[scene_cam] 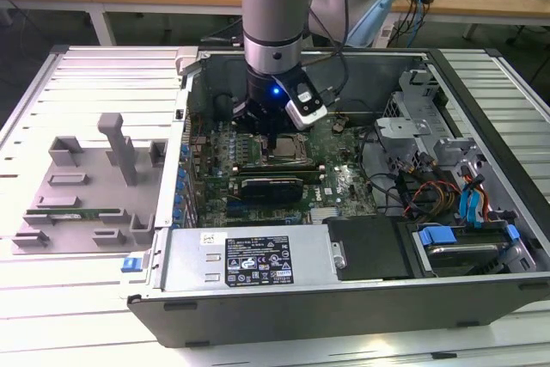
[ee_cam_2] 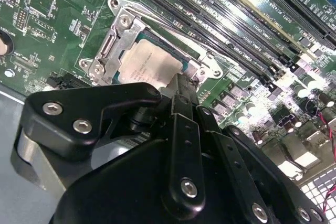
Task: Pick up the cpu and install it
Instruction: 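Close the cpu cover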
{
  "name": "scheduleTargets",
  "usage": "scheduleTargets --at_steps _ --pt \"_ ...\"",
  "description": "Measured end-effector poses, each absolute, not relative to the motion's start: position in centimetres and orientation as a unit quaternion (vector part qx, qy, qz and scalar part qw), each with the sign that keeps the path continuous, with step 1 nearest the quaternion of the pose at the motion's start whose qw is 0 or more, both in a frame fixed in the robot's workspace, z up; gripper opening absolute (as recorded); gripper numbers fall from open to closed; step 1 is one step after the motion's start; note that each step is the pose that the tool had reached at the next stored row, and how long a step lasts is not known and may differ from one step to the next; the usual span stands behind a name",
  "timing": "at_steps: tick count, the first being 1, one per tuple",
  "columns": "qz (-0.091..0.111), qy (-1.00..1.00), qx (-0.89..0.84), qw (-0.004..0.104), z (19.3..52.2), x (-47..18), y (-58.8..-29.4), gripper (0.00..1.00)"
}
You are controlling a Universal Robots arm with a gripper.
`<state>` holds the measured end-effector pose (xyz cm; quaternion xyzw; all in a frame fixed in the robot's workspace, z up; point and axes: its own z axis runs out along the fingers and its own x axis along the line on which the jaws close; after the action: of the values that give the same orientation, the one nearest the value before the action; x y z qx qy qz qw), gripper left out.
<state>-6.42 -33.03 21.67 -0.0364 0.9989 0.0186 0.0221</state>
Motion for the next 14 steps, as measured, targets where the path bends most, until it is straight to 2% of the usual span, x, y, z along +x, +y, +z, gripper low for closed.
scheduleTargets --at_steps 8,14 --pt "0.019 0.999 -0.038 0.022 21.20 -6.66 -33.00 0.11" --pt "0.018 0.998 -0.045 0.028 20.94 -6.93 -32.33 0.11"
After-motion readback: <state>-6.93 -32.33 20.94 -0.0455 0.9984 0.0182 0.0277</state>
